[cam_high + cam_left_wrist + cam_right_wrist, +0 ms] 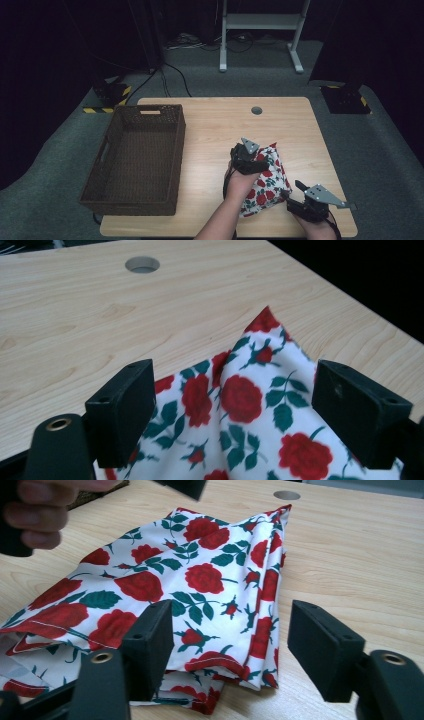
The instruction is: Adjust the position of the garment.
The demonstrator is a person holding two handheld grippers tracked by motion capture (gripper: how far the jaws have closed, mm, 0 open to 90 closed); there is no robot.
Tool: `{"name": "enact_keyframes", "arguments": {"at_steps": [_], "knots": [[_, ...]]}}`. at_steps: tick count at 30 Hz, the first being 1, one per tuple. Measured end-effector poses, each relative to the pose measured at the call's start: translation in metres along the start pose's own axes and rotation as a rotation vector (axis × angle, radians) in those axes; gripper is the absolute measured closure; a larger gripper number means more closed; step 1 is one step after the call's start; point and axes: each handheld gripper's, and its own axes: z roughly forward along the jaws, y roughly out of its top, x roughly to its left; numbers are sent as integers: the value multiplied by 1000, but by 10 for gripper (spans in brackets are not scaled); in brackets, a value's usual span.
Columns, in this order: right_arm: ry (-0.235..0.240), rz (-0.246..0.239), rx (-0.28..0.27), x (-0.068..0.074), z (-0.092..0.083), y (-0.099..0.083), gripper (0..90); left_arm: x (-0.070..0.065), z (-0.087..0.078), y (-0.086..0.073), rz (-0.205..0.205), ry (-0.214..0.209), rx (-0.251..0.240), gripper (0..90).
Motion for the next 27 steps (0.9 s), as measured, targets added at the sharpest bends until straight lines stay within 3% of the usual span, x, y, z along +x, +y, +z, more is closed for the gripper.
{"name": "enact_keyframes", "arguments": {"at_steps": [21, 27], "knots": [[-30, 11, 49, -25, 0, -13, 179, 25, -38, -26, -5, -9, -25, 161], [-39, 7, 90, -33, 0, -19, 165, 28, -47, -37, -8, -12, -26, 157]]}}
